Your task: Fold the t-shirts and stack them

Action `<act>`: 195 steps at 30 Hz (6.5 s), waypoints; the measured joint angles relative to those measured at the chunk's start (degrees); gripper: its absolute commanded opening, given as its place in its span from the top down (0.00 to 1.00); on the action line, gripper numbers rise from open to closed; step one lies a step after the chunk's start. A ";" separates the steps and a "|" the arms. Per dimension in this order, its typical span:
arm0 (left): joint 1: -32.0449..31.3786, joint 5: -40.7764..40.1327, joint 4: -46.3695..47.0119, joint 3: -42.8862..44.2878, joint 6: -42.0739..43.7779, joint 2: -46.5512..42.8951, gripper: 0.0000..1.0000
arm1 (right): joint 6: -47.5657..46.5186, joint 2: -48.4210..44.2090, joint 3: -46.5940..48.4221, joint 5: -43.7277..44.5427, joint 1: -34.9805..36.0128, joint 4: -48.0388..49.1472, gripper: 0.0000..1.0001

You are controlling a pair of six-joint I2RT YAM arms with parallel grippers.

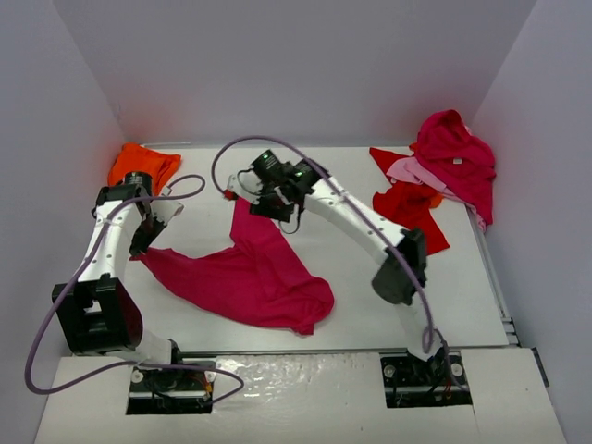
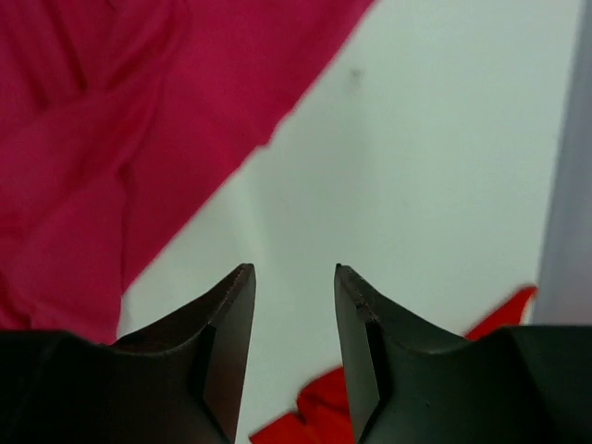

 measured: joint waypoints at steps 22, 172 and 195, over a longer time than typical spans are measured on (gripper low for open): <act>-1.75 0.25 1.72 -4.22 -1.73 -0.14 1.00 | 4.99 26.41 13.83 -7.13 6.01 2.85 0.51; -8.16 -6.20 9.32 -15.68 -3.88 3.79 1.00 | 11.84 -1.20 -23.23 -3.39 -1.91 -3.47 0.83; -9.36 -7.00 9.59 -17.27 -5.96 3.29 1.00 | 29.74 15.06 -5.48 12.64 4.31 0.63 0.82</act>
